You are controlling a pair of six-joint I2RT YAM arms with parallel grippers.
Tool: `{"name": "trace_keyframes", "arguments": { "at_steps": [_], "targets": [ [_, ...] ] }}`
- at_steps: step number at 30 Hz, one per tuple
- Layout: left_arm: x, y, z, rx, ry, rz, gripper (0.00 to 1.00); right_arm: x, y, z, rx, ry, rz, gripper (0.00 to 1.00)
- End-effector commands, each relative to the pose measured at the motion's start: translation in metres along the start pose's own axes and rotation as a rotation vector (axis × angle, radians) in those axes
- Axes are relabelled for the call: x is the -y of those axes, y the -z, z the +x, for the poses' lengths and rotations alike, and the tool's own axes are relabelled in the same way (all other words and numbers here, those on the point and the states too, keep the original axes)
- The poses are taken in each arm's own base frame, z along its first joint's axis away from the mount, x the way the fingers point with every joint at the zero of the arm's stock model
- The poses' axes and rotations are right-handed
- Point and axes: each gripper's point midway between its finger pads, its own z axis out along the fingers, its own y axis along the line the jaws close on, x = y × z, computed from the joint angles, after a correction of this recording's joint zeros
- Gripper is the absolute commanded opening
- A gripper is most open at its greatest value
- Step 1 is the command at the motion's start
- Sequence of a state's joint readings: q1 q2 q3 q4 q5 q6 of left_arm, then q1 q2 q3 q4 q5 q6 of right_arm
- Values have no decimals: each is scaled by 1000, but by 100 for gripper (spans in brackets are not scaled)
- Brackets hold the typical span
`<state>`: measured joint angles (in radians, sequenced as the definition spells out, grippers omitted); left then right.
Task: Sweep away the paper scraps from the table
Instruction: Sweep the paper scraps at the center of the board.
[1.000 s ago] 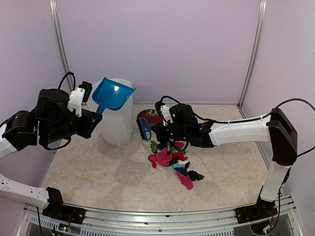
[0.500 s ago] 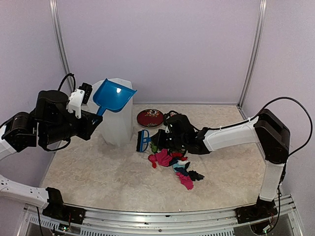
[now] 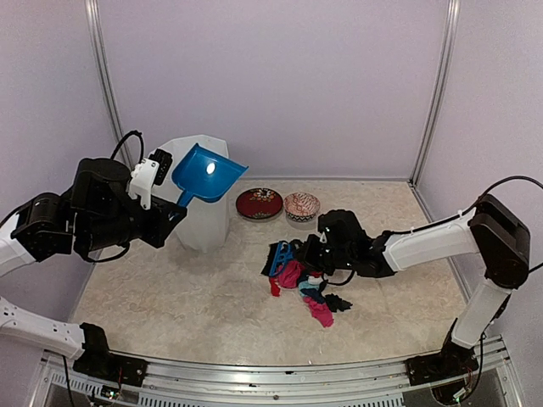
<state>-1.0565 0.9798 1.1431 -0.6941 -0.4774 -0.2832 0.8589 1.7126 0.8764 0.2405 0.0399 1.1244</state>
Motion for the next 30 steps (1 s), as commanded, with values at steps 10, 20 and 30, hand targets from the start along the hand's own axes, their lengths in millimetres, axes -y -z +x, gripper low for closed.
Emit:
{"name": "trace_keyframes", "arguments": {
  "at_steps": [10, 20, 30],
  "targets": [
    [38, -18, 11, -35, -41, 66, 0, 48, 95, -19, 113, 1, 96, 0],
    [69, -28, 31, -122, -60, 121, 0, 15, 144, -42, 150, 216, 30, 0],
    [84, -23, 52, -177, -66, 140, 0, -7, 171, 1, -143, 585, -68, 0]
  ]
}}
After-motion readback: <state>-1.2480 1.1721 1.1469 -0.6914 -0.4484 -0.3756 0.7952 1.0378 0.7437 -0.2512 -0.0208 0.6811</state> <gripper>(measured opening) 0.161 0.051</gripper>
